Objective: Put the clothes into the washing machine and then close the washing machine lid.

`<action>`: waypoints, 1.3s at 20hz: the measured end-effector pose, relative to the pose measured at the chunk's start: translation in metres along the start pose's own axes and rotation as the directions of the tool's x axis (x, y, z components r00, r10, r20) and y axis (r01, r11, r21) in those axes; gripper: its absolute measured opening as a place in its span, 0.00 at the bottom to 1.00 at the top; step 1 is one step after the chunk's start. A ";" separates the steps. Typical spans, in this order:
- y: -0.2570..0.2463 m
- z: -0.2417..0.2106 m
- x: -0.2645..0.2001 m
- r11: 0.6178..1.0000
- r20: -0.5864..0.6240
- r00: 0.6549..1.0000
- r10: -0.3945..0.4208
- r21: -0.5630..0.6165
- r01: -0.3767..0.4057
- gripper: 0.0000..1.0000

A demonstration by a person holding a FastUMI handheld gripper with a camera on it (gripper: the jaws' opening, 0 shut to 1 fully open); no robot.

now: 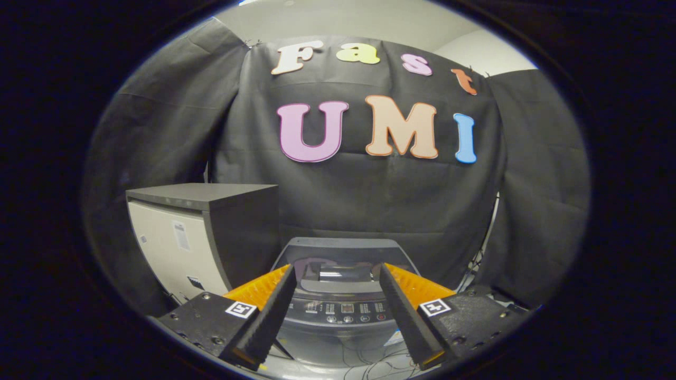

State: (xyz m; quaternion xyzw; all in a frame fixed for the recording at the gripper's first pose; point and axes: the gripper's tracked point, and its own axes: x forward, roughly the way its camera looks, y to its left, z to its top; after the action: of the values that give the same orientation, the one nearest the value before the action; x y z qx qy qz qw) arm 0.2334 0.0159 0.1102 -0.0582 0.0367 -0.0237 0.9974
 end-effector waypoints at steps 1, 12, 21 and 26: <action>0.000 0.001 -0.011 1.000 0.017 1.000 0.001 0.001 -0.001 0.96; -0.027 -0.021 -0.097 1.000 0.062 0.998 0.025 -0.001 -0.025 0.96; -0.067 -0.008 -0.104 0.988 0.131 0.990 0.044 0.143 -0.062 0.96; -0.051 -0.011 -0.101 0.993 0.150 0.986 0.078 0.074 -0.089 0.97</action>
State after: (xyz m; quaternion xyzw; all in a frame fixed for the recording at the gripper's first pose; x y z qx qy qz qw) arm 0.1302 -0.0305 0.1124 -0.0177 -0.0355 0.0210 0.9990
